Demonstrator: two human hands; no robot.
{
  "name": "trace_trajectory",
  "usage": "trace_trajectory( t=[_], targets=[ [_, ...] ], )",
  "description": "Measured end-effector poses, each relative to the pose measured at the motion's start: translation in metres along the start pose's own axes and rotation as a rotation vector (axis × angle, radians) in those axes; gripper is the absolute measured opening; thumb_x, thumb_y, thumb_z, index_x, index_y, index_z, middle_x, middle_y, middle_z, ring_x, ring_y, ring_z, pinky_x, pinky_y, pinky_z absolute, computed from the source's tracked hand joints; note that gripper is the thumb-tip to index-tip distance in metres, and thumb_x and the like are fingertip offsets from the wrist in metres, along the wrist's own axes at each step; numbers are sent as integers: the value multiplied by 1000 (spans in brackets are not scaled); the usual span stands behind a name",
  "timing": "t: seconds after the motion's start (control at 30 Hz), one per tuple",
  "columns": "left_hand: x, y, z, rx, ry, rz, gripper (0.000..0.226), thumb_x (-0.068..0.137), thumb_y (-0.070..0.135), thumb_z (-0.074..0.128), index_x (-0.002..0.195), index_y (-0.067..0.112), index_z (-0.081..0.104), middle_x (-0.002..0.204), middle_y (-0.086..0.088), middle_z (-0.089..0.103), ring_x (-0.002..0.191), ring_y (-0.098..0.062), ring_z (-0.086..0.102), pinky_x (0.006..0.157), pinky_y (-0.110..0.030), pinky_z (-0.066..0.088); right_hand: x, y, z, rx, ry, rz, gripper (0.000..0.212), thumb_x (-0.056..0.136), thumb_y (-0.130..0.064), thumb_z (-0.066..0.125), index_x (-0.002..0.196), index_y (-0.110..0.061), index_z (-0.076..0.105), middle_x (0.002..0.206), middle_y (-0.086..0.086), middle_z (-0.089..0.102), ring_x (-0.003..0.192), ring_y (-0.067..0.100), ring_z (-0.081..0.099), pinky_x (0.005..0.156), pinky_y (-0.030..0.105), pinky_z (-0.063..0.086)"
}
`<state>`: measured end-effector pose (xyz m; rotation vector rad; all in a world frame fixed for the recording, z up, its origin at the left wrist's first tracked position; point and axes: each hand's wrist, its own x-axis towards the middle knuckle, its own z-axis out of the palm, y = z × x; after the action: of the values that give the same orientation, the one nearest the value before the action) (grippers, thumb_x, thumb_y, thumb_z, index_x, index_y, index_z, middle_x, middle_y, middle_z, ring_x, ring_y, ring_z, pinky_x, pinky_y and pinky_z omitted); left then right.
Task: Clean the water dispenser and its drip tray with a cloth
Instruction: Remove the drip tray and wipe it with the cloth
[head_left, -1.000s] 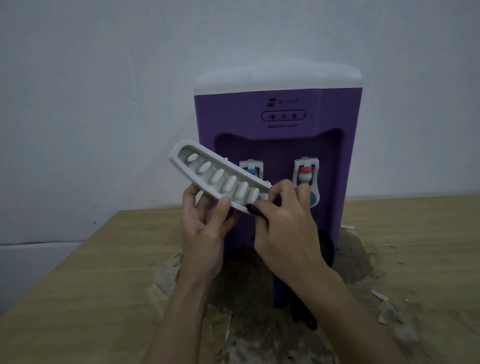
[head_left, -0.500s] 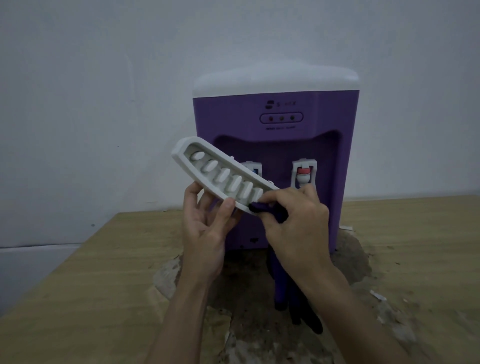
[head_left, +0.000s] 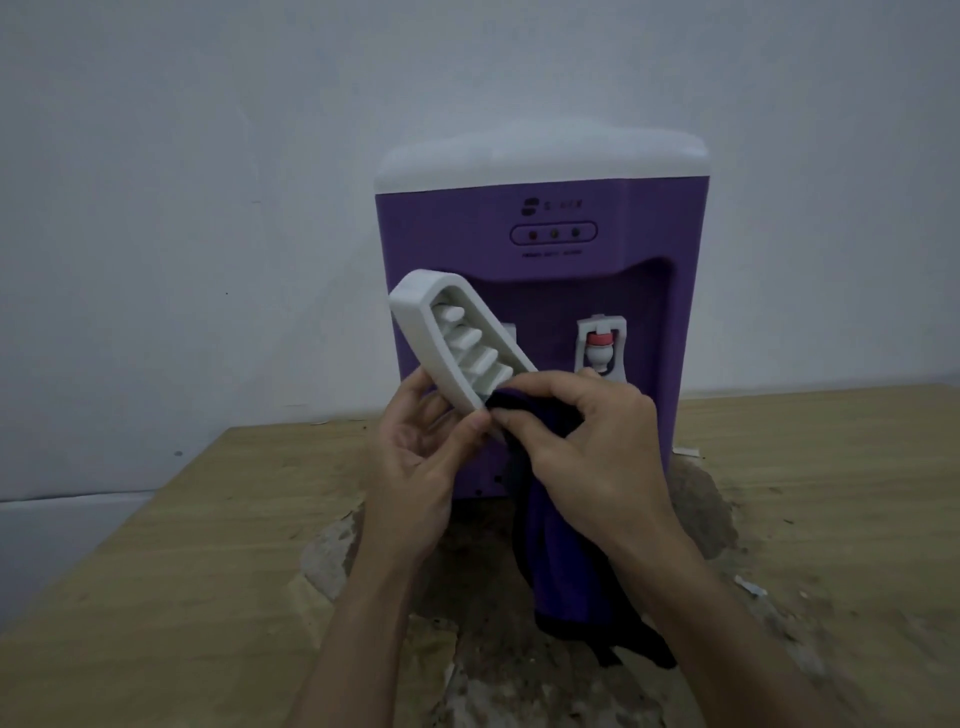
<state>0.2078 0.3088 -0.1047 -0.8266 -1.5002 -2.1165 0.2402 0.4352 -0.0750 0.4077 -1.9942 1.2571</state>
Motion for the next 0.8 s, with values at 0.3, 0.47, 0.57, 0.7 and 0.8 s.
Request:
trace_trajectory(
  t=[0.3,0.47,0.57,0.7,0.8],
  targets=[
    [-4,0,-3,133,-66,-37,43,72,14,64,113,23,57,107,3,71,103,-17,65,80,-25,54,2,-4,-1,99,17,-23,23,76,-19,70,98,-26,70,83,2,69,76,7,64,68,16,53],
    [2,5,-6,109,-33,-15,43,71,11,65,113,17,57,109,-3,70,105,-21,64,86,-36,54,2,1,-1,43,-35,-85,25,77,-13,70,99,-26,70,77,2,64,71,6,59,64,11,49],
    [1,5,-6,89,-1,-15,43,71,11,66,113,18,57,110,-6,69,106,-25,64,88,-42,53,3,1,-4,-70,-103,-120,22,78,-13,70,96,-26,72,75,0,62,69,10,58,62,27,53],
    [0,1,-1,58,36,-25,45,70,12,68,113,20,57,110,-6,69,107,-27,63,89,-46,52,4,-1,-9,-257,-201,-89,19,81,-17,63,91,-32,69,74,-5,52,71,9,50,56,29,46],
    [-1,-4,4,50,33,-21,42,71,11,67,110,22,58,107,-1,70,106,-23,64,87,-38,54,4,-6,-11,-421,-241,-67,18,83,-20,55,92,-31,66,72,-12,40,65,5,37,50,16,26]
  ],
)
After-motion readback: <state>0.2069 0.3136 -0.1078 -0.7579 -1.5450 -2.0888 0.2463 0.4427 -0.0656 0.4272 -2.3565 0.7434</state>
